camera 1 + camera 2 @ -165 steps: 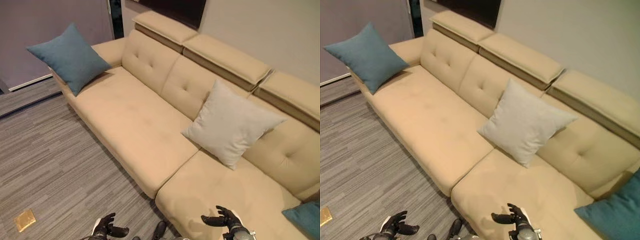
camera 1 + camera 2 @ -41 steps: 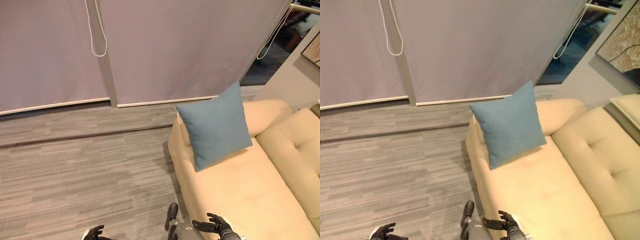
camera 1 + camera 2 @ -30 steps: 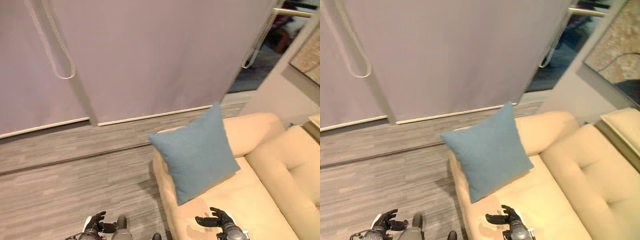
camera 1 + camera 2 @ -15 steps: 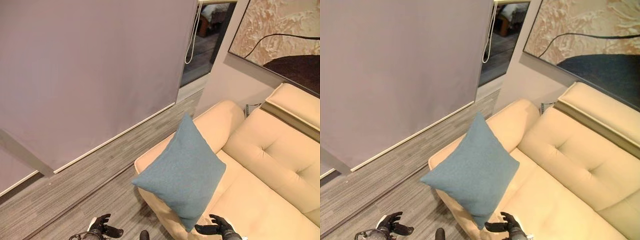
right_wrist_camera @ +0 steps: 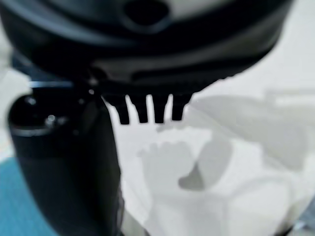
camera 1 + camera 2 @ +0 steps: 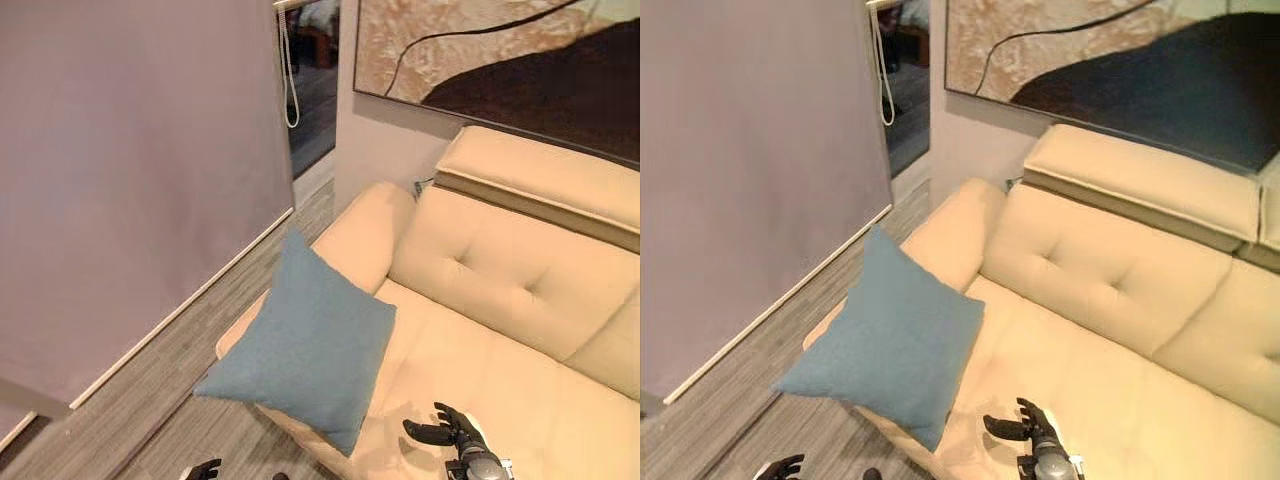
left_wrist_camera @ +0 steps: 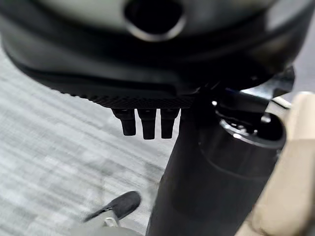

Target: Pick up all the scattered cushions and arrange them neatly on the sofa.

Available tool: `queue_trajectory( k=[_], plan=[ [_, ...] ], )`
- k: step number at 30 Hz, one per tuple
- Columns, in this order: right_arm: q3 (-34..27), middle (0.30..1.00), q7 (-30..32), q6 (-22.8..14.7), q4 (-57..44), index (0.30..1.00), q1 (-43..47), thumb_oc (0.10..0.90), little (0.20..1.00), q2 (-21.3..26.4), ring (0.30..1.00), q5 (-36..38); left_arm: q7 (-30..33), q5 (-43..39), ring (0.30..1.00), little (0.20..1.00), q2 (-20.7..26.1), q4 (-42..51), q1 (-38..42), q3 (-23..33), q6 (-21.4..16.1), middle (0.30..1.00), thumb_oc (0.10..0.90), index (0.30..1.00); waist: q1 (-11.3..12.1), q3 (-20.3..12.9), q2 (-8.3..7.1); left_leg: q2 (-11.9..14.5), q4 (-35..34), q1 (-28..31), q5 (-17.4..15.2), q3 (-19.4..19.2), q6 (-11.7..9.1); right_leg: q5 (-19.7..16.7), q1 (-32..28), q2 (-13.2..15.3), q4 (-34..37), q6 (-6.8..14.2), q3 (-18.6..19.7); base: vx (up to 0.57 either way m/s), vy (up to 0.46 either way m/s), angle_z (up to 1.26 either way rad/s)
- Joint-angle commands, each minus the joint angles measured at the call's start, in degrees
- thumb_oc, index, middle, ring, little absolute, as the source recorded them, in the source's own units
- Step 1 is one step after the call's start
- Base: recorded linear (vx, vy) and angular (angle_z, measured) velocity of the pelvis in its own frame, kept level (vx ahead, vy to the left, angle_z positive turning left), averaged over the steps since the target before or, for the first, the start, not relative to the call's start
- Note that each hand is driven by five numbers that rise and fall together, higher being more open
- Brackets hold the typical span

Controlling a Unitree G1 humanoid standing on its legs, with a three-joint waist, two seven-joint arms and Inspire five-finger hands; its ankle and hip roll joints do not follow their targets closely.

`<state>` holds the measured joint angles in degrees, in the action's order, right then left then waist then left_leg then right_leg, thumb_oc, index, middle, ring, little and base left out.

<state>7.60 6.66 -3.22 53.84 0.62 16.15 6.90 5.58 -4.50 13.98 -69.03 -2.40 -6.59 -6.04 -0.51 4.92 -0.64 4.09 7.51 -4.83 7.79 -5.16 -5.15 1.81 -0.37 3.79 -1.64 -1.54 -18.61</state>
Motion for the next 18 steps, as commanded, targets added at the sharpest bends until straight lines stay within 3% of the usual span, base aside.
queue_trajectory(
  k=[1, 5, 7, 11, 18],
  plan=[
    [1.24, 0.9, 1.27, -3.62, -1.9, 0.9, 5.36, 0.8, 0.9, 1.47, 0.9, 2.85, 0.27, -1.93, 0.9, 0.9, 1.85, 0.21, 1.55, -0.34, -1.82, 0.9, 0.8, 0.9, 1.5, 0.8, -3.62, -1.82, -1.22, 1.78, -11.1, 2.23, 0.55, -1.59, -1.48, 1.96, 3.95, 7.95, 3.62, -0.02, 0.162, -0.67],
    [0.77, 0.9, 0.7, -3.81, -4.25, 0.9, 5.1, 0.8, 0.9, 1.75, 0.9, 4.4, -0.24, -1.76, 0.9, 0.9, 1.0, 0.51, 1.76, -1.35, -1.59, 0.9, 0.8, 0.9, 0.92, 0.84, -3.02, -0.18, -1.48, 3.99, -11.81, 2.53, 0.33, -1.99, -1.03, 3.18, 3.48, 8.12, 3.96, -0.01, 0.156, -0.26],
    [0.02, 0.9, 0.57, -3.62, -4.66, 0.9, 4.92, 0.8, 0.9, 1.74, 0.9, 4.64, -0.49, -1.52, 0.9, 0.9, 0.41, 1.01, 1.97, -1.97, -1.49, 0.9, 0.8, 0.9, 0.16, 0.39, -1.75, 0.31, -4.53, 5.66, -11.71, 1.51, 0.22, -2.32, -0.57, 3.56, 3.6, 8.61, 3.35, -0.01, 0.217, 0.04],
    [-0.58, 0.9, 1.35, -3.39, -4.99, 0.9, 6.34, 0.8, 0.9, 1.33, 0.9, 5.35, -0.25, -1.76, 0.9, 0.9, 0.02, 1.27, 2.57, -2.62, -1.74, 0.9, 0.8, 0.9, 0.02, 1.06, -0.7, -1.76, -6.85, 5.85, -12.05, 2.1, 1.13, -4.85, 2.46, 5.73, 2.83, 10.27, 5.22, -0.03, 0.229, 0.09],
    [0.38, 0.9, 1.7, -3.78, -5.07, 0.9, 9.25, 0.8, 0.9, -0.06, 0.9, 4.6, -0.18, -0.1, 0.9, 0.9, 1.86, -0.64, 1.64, -1.08, -1.85, 0.9, 0.8, 0.9, 1.61, 2.72, -0.34, -4.43, -9.2, 5.67, -12.15, -0.73, 3.8, -6.92, 7.23, 9.01, 0.29, 12.65, 6.19, -0.08, 0.201, -0.39]
  ],
)
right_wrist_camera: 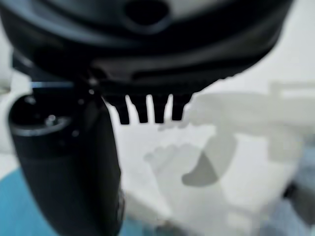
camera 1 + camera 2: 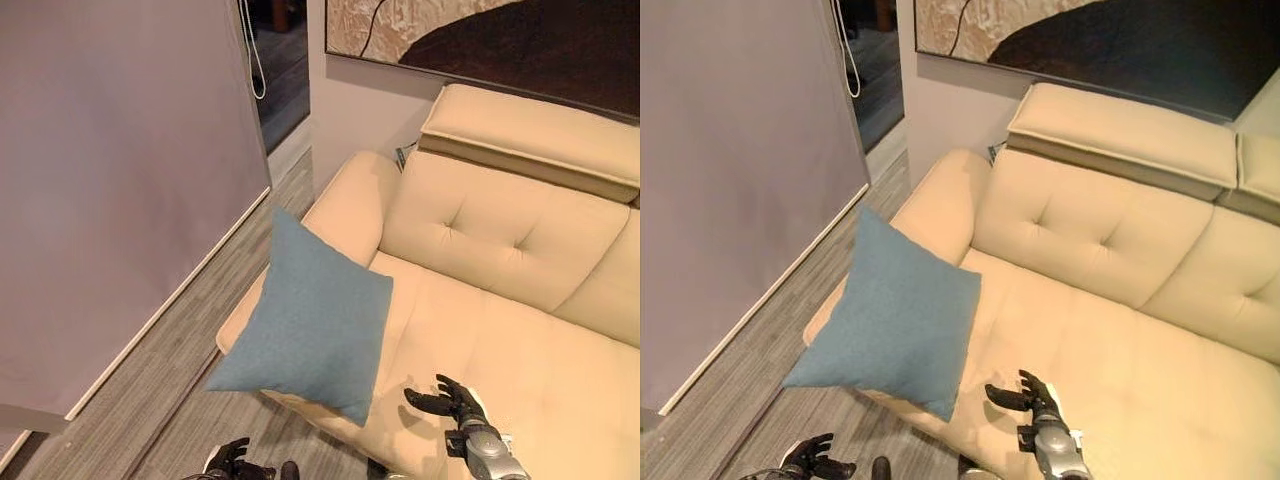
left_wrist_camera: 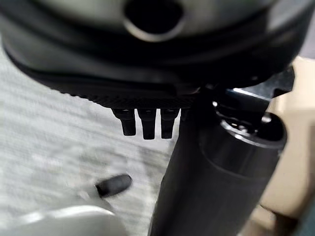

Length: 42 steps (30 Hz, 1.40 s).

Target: Pick up all the scattered cushions and arrange them neatly on the sofa.

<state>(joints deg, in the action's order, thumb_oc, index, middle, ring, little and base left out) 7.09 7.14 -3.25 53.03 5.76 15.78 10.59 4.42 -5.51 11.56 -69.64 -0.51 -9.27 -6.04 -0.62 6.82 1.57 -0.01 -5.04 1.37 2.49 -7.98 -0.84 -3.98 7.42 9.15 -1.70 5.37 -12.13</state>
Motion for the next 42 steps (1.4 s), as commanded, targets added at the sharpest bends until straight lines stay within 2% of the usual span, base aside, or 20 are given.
queue_trajectory(
  k=[1, 4, 5, 6, 8, 13, 25, 29, 30, 33, 36, 39, 42],
  plan=[
    [0.93, 0.9, 1.38, -3.87, -4.04, 0.9, 4.49, 0.8, 0.9, 0.13, 0.9, 0.99, 0.97, 0.92, 0.9, 0.9, 4.74, -0.13, -0.42, 1.85, -1.85, 0.9, 0.8, 0.9, 2.11, 1.18, -2.37, -0.32, 3.41, -0.93, -6.61, 1.8, -0.14, -0.52, -0.3, 3.62, -0.9, 5.64, -0.76, -0.1, 0.075, -0.28],
    [0.75, 0.9, 1.56, -4.45, -2.78, 0.9, 4.93, 0.8, 0.9, -0.35, 0.9, 1.79, 0.89, 1.02, 0.9, 0.9, 5.6, -0.3, -0.82, 2.26, -1.96, 0.9, 0.8, 0.9, 2.58, 1.33, -1.94, -0.54, 2.3, -1.13, -5.63, 1.52, 0.09, 2.67, -2.11, 2.12, -3.88, 4.45, -1.46, -0.04, 0.047, -0.18],
    [0.75, 0.9, 1.55, -4.45, -2.77, 0.9, 4.95, 0.8, 0.9, -0.37, 0.9, 1.79, 0.89, 1.03, 0.9, 0.9, 5.61, -0.3, -0.8, 2.27, -1.96, 0.9, 0.8, 0.9, 2.55, 1.2, -1.98, -0.57, 2.33, -1.34, -5.54, 1.53, 0.11, 2.56, -1.96, 2.14, -3.79, 4.44, -1.47, -0.04, 0.016, 0.03],
    [0.6, 0.9, 2.12, -4.64, -2.22, 0.9, 5.51, 0.8, 0.9, -0.42, 0.9, 2.07, 1.07, 0.85, 0.9, 0.9, 5.76, -0.08, -1.27, 2.38, -2.08, 0.9, 0.8, 0.9, 3.69, 1.18, -1.77, -0.83, 1.64, -1.63, -5.04, 1.0, -0.16, 2.75, -2.54, 2.21, -2.9, 4.26, -4.7, -0.04, -0.043, 0.05],
    [-0.16, 0.9, 2.73, -5.06, -1.27, 0.9, 7.41, 0.8, 0.9, -0.17, 0.9, 4.92, 1.14, -0.41, 0.9, 0.9, 5.29, 0.43, -0.98, 2.48, -2.55, 0.9, 0.8, 0.9, 3.98, 0.48, -1.19, -0.79, 0.38, -3.8, -3.67, 1.0, -0.73, 1.98, -2.17, 1.53, 1.58, 4.24, -5.12, -0.07, -0.082, 0.1],
    [-0.91, 0.9, 3.32, -6.0, -2.09, 0.9, 11.3, 0.8, 0.9, 0.07, 0.9, 10.57, 1.31, -2.05, 0.9, 0.9, 4.19, 1.13, 0.54, 0.46, -2.92, 0.9, 0.8, 0.9, 4.23, 2.3, 0.81, 0.01, 0.04, -8.69, -1.12, 3.13, -2.02, 0.84, 0.44, 0.92, 4.25, 3.57, -6.48, -0.1, -0.05, 0.14],
    [-1.73, 0.9, 5.16, -8.67, -1.1, 0.9, 17.82, 0.8, 0.9, -1.43, 0.9, 20.29, 2.62, -6.35, 0.9, 0.9, 3.75, 3.41, 2.46, -2.5, -4.55, 0.9, 0.8, 0.9, 7.3, 5.35, 2.38, 0.39, 0.04, -13.73, 1.24, 6.8, -3.21, 1.29, 4.04, 1.02, 2.94, 2.7, -8.8, -0.04, -0.023, 0.23],
    [-0.05, 0.9, 5.44, -10.4, -1.99, 0.9, 20.71, 0.8, 0.9, -4.02, 0.9, 24.25, 4.77, -10.1, 0.9, 0.9, 4.3, 5.67, 2.43, -1.63, -6.0, 0.9, 0.8, 0.9, 9.63, 5.75, 2.76, 0.33, 0.04, -14.18, 1.63, 7.74, -3.74, 1.63, 3.57, 1.03, 3.32, 2.56, -9.87, 0.01, -0.032, 0.18],
    [0.78, 0.9, 5.6, -11.06, -3.71, 0.9, 20.52, 0.8, 0.9, -4.47, 0.9, 24.28, 5.97, -15.1, 0.9, 0.9, 4.64, 9.29, 2.11, 0.89, -7.82, 0.9, 0.8, 0.9, 10.37, 5.85, 2.9, 0.25, 0.04, -13.96, 1.72, 8.23, -3.89, 1.85, 2.9, 1.01, 3.45, 2.48, -10.42, 0.02, -0.033, 0.26],
    [1.04, 0.9, 5.58, -11.31, -4.36, 0.9, 20.22, 0.8, 0.9, -4.67, 0.9, 24.21, 6.45, -17.51, 0.9, 0.9, 4.79, 11.69, 2.12, 2.08, -8.8, 0.9, 0.8, 0.9, 10.62, 5.85, 2.87, 0.24, 0.04, -13.87, 1.7, 8.46, -3.95, 1.96, 2.62, 1.01, 3.52, 2.47, -10.63, 0.01, -0.026, 0.17],
    [1.85, 0.9, 5.94, -11.84, -7.55, 0.9, 18.66, 0.8, 0.9, -5.0, 0.9, 23.53, 8.23, -25.04, 0.9, 0.9, 5.75, 23.62, 2.86, 5.49, -13.05, 0.9, 0.8, 0.9, 11.06, 6.08, 2.77, 0.22, 0.04, -13.55, 1.67, 8.97, -4.22, 2.29, 1.87, 1.1, 3.5, 2.38, -11.35, 0.01, -0.035, 0.03],
    [2.26, 0.9, 6.05, -11.94, -9.21, 0.9, 17.38, 0.8, 0.9, -4.95, 0.9, 22.65, 9.73, -27.51, 0.9, 0.9, 6.58, 31.81, 4.76, 7.63, -15.55, 0.9, 0.8, 0.9, 11.04, 6.24, 2.67, 0.16, 0.04, -13.31, 1.52, 9.18, -4.39, 2.42, 1.55, 1.23, 3.42, 2.4, -11.65, -0.01, -0.02, 0.16],
    [2.78, 0.9, 5.57, -11.39, -9.66, 0.9, 16.66, 0.8, 0.9, -4.77, 0.9, 21.43, 9.89, -27.82, 0.9, 0.9, 7.59, 38.7, 6.31, 8.72, -16.49, 0.9, 0.8, 0.9, 10.93, 6.26, 2.74, 0.13, 0.04, -13.06, 1.43, 9.18, -4.47, 2.52, 1.35, 1.31, 3.44, 2.37, -11.7, 0.0, -0.004, 0.02]
  ],
)
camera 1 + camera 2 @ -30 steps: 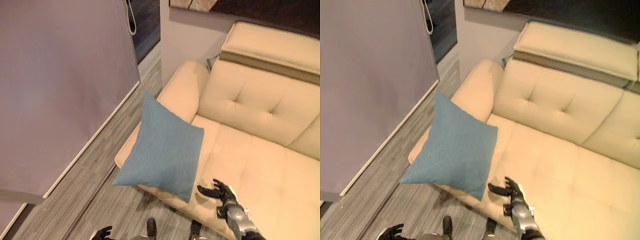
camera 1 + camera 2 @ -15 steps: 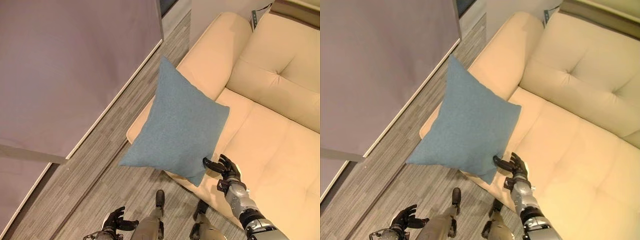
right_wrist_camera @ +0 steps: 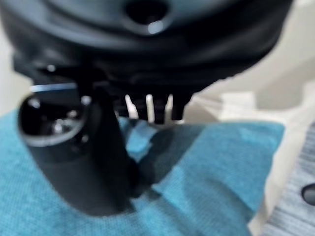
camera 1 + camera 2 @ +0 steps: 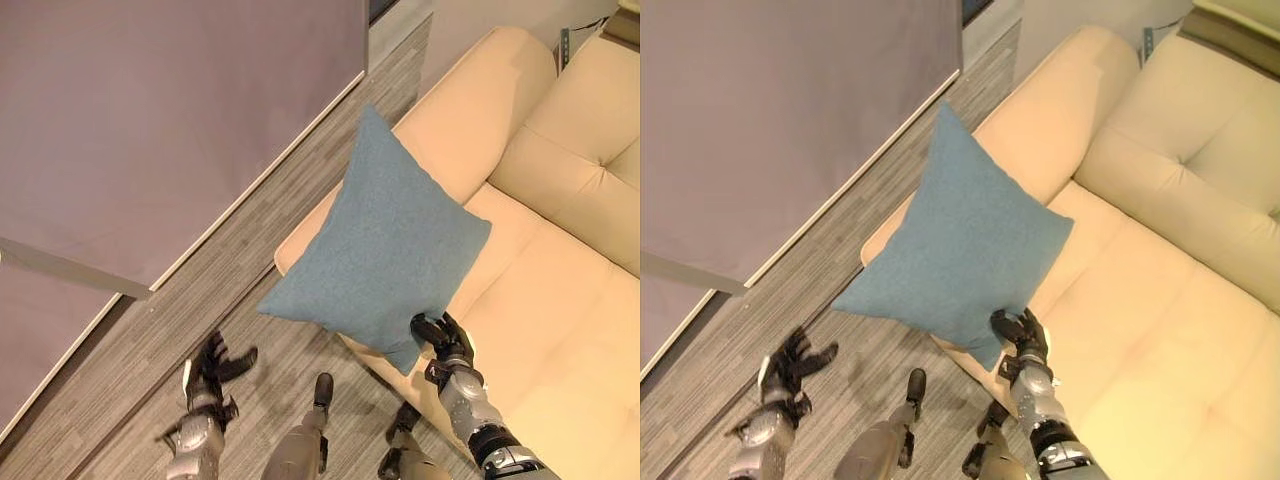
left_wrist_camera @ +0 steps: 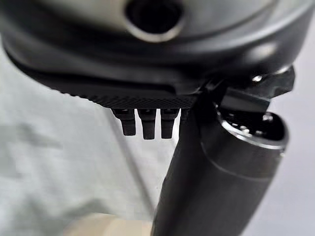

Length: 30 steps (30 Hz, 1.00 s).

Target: Pick up all the scattered cushions and arrange them neatly on the sofa.

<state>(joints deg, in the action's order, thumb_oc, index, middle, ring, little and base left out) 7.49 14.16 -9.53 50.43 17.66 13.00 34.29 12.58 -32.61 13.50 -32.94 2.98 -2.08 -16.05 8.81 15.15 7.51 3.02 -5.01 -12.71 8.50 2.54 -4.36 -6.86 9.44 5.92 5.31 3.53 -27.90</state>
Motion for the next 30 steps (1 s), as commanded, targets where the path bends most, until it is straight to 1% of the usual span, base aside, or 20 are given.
queue_trajectory(
  k=[1, 8, 15, 17, 18, 19, 20, 23, 30],
  plan=[
    [2.52, 0.9, -1.6, -4.96, -6.89, 0.9, 4.76, 0.8, 0.9, -1.99, 0.9, -2.65, 1.47, -0.78, 0.9, 0.9, 5.84, 3.61, 3.08, 1.54, -6.66, 0.9, 0.8, 0.9, 1.49, -2.11, -3.16, -2.91, 0.01, 1.09, -4.59, -1.41, -0.96, 5.43, -0.74, 4.54, -3.55, 4.19, 4.14, 0.0, 0.0, 0.0],
    [4.29, 0.9, -2.95, -4.46, -6.81, 0.9, 4.96, 0.8, 0.9, -2.26, 0.9, -4.26, 0.82, 1.13, 0.9, 0.9, 8.89, 17.33, 7.95, 0.96, -8.37, 0.9, 0.8, 0.9, 0.99, -2.77, -2.86, -2.91, 0.01, 1.16, -5.07, -1.99, -1.03, 5.45, -0.83, 4.39, -3.34, 4.21, 4.75, 0.0, 0.0, 0.0],
    [5.59, 0.9, -4.42, -3.73, -6.44, 0.9, 4.73, 0.8, 0.9, -2.45, 0.9, -4.53, -1.62, 1.3, 0.9, 0.9, 10.01, 23.99, 12.09, -2.37, -8.36, 0.9, 0.8, 0.9, -0.41, -3.58, -2.77, -2.93, 0.01, 1.77, -5.77, -2.99, -0.9, 5.34, -0.89, 4.29, -3.13, 4.3, 5.75, 0.01, 0.003, -0.02],
    [5.84, 0.9, -4.58, -3.48, -6.48, 0.9, 4.78, 0.8, 0.9, -2.38, 0.9, -4.64, -2.35, 1.05, 0.9, 0.9, 10.22, 24.57, 12.67, -3.24, -8.03, 0.9, 0.8, 0.9, -0.64, -3.63, -2.7, -2.93, 0.01, 1.85, -5.83, -3.24, -0.83, 5.31, -0.87, 4.27, -3.08, 4.32, 5.93, 0.01, 0.01, -0.08],
    [6.28, 0.9, -4.93, -3.01, -6.64, 0.9, 4.82, 0.8, 0.9, -2.32, 0.9, -4.83, -4.08, 0.28, 0.9, 0.9, 10.8, 25.28, 13.45, -4.87, -7.05, 0.9, 0.8, 0.9, -1.14, -3.74, -2.56, -2.97, 0.01, 1.97, -5.97, -3.62, -0.74, 5.2, -0.86, 4.28, -3.08, 4.37, 6.23, 0.01, 0.005, -0.12],
    [6.28, 0.9, -4.93, -3.01, -6.64, 0.9, 4.82, 0.8, 0.9, -2.32, 0.9, -4.83, -4.09, 0.26, 0.9, 0.9, 10.81, 25.27, 13.46, -4.87, -7.05, 0.9, 0.8, 0.9, -1.12, -3.74, -2.56, -2.97, 0.01, 1.98, -5.97, -3.63, -0.74, 5.2, -0.86, 4.28, -3.08, 4.37, 6.24, 0.02, 0.014, -0.13],
    [6.64, 0.9, -5.33, -2.45, -6.61, 0.9, 4.83, 0.8, 0.9, -2.3, 0.9, -5.01, -5.68, 0.23, 0.9, 0.9, 12.15, 26.12, 14.29, -6.78, -6.19, 0.9, 0.8, 0.9, -1.59, -3.82, -2.26, -2.92, 0.01, 2.13, -6.06, -4.07, -0.6, 5.11, -0.89, 4.27, -2.99, 4.43, 6.54, 0.01, 0.017, -0.12],
    [7.06, 0.9, -5.7, -1.86, -6.4, 0.9, 4.99, 0.8, 0.9, -2.38, 0.9, -5.3, -6.38, 3.32, 0.9, 0.9, 14.65, 25.74, 15.41, -9.3, -5.09, 0.9, 0.8, 0.9, -2.2, -3.96, -1.84, -2.94, 0.01, 2.31, -6.24, -4.58, -0.44, 5.06, -0.89, 4.24, -3.01, 4.49, 6.99, 0.01, 0.012, -0.04],
    [7.3, 0.9, -5.65, -0.88, -5.64, 0.9, 5.13, 0.8, 0.9, -2.32, 0.9, -6.0, -7.09, 7.14, 0.9, 0.9, 13.06, 22.01, 15.35, -14.29, -2.37, 0.9, 0.8, 0.9, -3.65, -3.74, -1.08, -3.09, 0.01, 2.52, -6.45, -5.31, -0.1, 4.97, -0.56, 4.25, -3.26, 4.58, 7.9, 0.0, 0.013, -0.06]
  ],
)
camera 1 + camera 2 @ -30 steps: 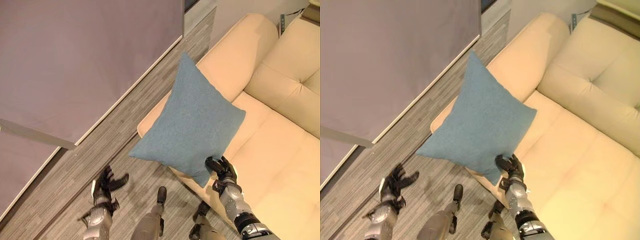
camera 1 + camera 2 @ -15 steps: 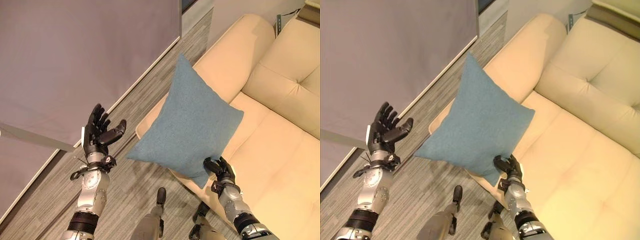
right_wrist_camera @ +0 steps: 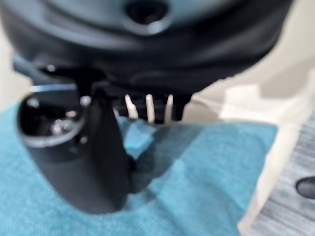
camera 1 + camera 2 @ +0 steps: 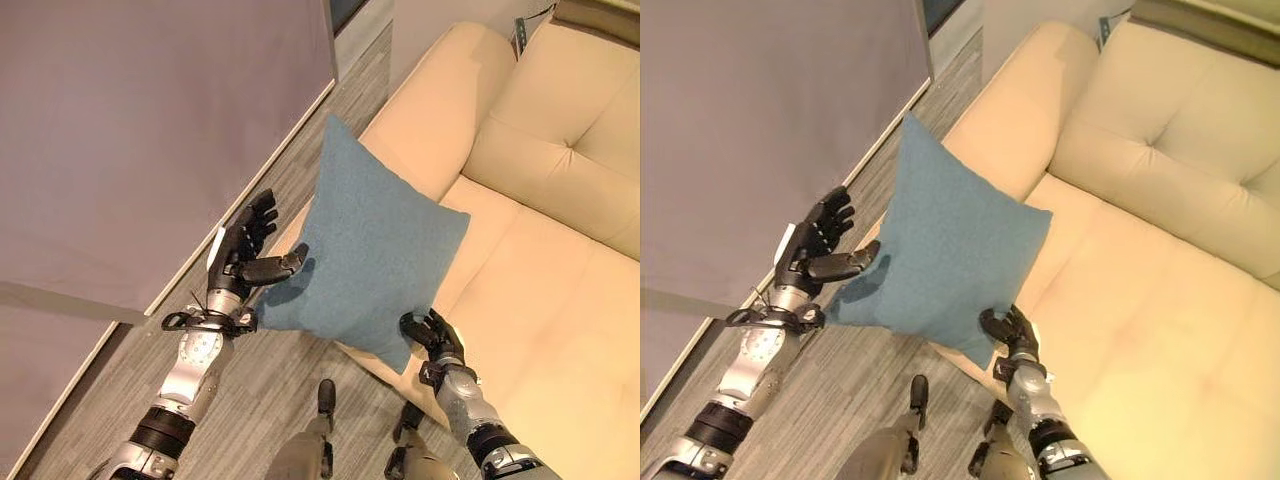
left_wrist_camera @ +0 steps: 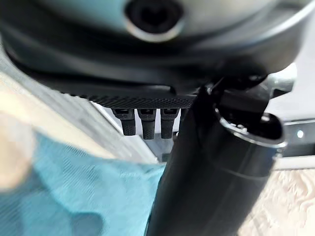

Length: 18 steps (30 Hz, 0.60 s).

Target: Pick up all the scattered cushions and arrange them neatly on the sofa.

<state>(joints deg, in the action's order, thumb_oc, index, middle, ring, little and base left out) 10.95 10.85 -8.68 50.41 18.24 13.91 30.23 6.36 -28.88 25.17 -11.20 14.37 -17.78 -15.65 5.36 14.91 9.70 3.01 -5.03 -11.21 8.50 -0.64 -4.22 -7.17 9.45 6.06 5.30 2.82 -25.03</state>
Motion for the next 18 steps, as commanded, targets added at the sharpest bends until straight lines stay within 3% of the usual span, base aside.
queue_trajectory(
  k=[1, 12, 18],
  plan=[
    [3.87, 0.9, -2.22, -1.51, -5.49, 0.9, 4.65, 0.8, 0.9, -3.2, 0.9, -2.07, -1.03, 4.8, 0.9, 0.9, 1.18, -0.8, 3.59, 0.22, -2.18, 0.9, 0.8, 0.9, -0.52, -3.32, -3.11, -3.09, 0.03, 1.02, -6.42, -2.28, -0.18, 5.25, -0.44, 4.17, -3.32, 5.3, 5.14, 0.0, 0.014, -0.13],
    [4.42, 0.9, -2.14, -0.93, -5.49, 0.9, 5.54, 0.8, 0.9, -3.64, 0.9, -1.43, -1.34, 9.29, 0.9, 0.9, -0.93, -6.5, 3.24, -4.13, 0.47, 0.9, 0.8, 0.9, -1.93, -2.55, -2.69, -3.25, 0.03, 0.87, -6.51, -2.82, 0.12, 5.15, 0.45, 4.19, -3.66, 5.23, 6.02, 0.0, 0.001, -0.01],
    [5.74, 0.9, -3.07, -1.35, -5.79, 0.9, 6.46, 0.8, 0.9, -5.67, 0.9, 2.78, -0.95, 8.8, 0.9, 0.9, -3.53, -7.67, 2.94, -5.77, 0.76, 0.9, 0.8, 0.9, -2.17, -1.81, -2.66, -3.31, 0.03, 0.68, -6.42, -2.87, 0.19, 4.95, 0.89, 4.21, -3.69, 5.17, 6.4, 0.0, 0.0, 0.0]
  ],
)
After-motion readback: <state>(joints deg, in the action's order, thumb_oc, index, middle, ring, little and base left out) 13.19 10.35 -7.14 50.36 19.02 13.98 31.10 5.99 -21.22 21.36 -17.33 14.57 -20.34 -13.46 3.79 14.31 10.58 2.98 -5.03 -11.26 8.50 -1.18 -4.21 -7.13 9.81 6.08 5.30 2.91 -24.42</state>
